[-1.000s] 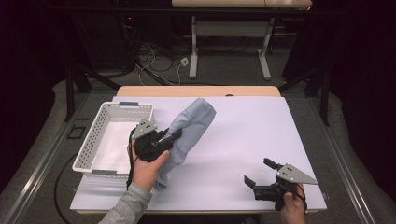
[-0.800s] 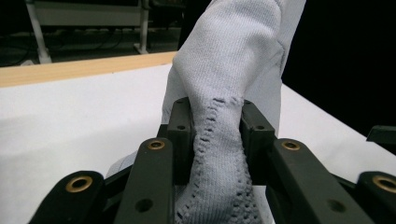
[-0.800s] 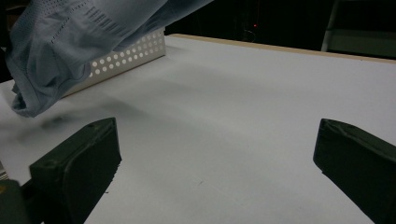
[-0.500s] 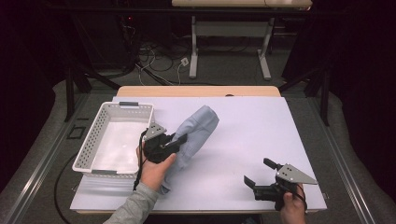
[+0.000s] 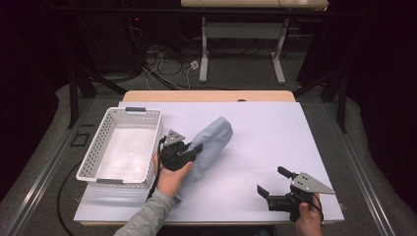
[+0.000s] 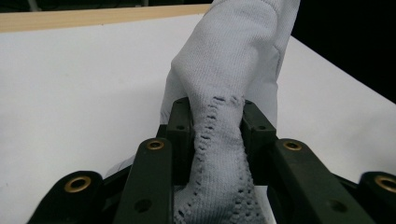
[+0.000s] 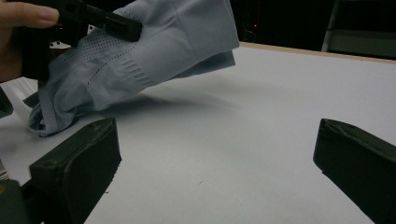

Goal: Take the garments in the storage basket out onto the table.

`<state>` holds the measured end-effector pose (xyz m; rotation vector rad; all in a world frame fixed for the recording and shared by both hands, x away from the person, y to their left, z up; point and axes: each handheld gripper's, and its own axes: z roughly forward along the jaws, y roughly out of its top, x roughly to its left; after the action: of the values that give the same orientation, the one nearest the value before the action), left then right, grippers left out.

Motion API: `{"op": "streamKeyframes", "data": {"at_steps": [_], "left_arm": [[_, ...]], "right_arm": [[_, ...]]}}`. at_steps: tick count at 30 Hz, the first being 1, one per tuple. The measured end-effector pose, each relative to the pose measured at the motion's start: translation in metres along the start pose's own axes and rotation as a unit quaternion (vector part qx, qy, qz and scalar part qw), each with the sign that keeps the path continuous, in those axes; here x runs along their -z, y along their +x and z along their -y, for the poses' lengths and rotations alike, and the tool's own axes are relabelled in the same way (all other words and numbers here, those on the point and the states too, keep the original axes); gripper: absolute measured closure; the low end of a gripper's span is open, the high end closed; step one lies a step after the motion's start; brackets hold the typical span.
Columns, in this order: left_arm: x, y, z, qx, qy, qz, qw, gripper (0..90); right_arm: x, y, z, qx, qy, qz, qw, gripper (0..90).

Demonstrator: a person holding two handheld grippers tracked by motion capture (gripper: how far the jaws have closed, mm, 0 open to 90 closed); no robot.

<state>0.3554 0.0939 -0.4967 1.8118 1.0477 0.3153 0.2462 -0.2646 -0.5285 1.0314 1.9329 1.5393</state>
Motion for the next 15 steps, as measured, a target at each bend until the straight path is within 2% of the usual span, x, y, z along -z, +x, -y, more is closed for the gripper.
{"op": "streamKeyframes", "data": {"at_steps": [1, 7, 15], "left_arm": [[-0.002, 0.0, 0.001, 0.003, 0.007, 0.0, 1.0, 69.7], [-0.01, 0.002, 0.005, -0.01, 0.025, -0.008, 0.9996, 69.3], [-0.013, 0.002, 0.006, -0.009, 0.03, -0.016, 0.9994, 67.5]], "right_arm": [[0.0, 0.0, 0.0, -0.001, 0.0, 0.0, 1.0, 0.4], [0.001, 0.0, 0.0, -0.005, -0.001, 0.002, 1.0, 0.4], [0.001, -0.001, 0.0, 0.0, -0.001, 0.0, 1.0, 0.4]]}}
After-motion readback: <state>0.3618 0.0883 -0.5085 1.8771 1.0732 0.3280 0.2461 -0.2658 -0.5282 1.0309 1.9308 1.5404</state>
